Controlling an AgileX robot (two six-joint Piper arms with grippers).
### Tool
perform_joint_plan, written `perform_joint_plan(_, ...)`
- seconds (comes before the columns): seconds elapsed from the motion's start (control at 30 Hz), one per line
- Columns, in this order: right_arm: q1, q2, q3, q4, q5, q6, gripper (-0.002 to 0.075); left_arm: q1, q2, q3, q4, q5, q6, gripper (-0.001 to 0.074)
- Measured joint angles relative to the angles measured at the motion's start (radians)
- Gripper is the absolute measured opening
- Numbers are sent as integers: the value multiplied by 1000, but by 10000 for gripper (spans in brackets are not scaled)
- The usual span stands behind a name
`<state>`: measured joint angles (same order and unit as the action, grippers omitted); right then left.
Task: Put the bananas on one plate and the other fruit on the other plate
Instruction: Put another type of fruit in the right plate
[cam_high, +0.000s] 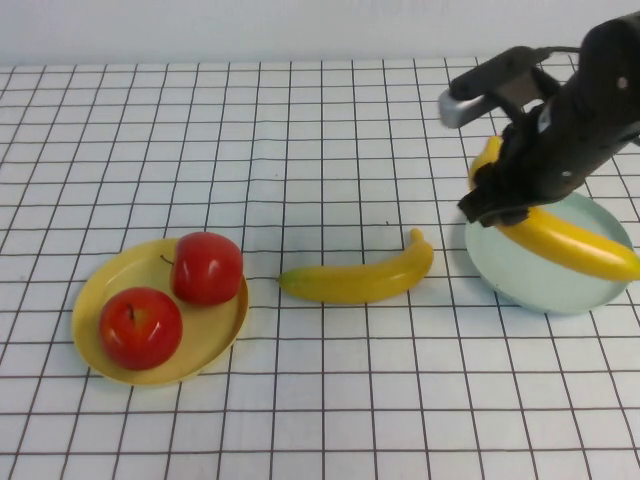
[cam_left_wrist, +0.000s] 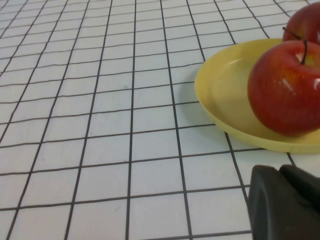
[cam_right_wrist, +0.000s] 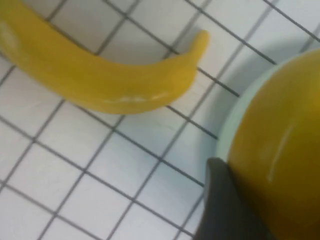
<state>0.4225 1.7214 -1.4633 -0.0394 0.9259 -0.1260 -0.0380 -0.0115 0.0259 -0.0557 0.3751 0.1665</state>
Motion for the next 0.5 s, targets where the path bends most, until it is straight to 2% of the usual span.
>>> perform_joint_plan(0.1,-107,29,0,29,2,27,320,0,0,0,0,0,0,-3)
perform_joint_plan(0.27,-234,109,0,45,-13,39,320,0,0,0,0,0,0,-3)
perform_joint_plan(0.5,-282,249,-17,49,-119,39,319,0,0,0,0,0,0,-3)
